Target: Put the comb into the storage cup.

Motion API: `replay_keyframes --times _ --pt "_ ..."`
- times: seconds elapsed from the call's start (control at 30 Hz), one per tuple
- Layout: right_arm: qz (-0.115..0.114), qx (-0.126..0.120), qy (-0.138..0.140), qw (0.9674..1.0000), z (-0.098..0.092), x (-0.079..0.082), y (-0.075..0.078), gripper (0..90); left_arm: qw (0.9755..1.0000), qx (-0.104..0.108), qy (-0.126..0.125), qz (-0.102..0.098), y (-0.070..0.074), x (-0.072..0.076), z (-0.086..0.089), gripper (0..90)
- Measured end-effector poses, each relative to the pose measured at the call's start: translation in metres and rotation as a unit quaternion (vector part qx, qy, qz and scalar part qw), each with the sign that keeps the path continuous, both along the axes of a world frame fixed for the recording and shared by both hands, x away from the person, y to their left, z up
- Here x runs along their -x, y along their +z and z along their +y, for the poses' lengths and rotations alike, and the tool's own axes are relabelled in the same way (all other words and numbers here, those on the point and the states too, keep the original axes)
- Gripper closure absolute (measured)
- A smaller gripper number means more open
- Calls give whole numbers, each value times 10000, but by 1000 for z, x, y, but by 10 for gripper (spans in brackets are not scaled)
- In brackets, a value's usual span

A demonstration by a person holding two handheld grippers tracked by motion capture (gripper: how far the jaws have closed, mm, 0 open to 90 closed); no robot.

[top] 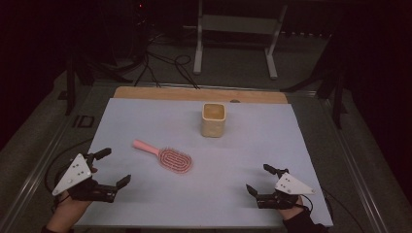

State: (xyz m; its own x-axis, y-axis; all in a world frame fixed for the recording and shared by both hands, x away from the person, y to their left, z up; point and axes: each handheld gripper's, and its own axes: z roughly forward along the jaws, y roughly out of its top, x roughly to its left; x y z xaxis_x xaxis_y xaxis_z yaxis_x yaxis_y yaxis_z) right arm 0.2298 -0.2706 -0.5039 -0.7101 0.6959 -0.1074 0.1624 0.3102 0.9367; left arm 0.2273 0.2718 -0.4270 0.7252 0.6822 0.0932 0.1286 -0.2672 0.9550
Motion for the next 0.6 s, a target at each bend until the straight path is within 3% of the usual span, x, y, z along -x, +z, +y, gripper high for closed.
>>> replay_keyframes --times 0.07,0.3,0.6 --pt "3 -13 3 10000 0 0 0 88 9999 24 -52 89 2 -6 2 0" --pt "0 -33 14 10000 0 0 0 88 9999 -56 8 116 13 -19 1 0" --pt "-13 -49 25 10000 0 0 1 88 9990 -331 8 285 20 -41 -8 0"
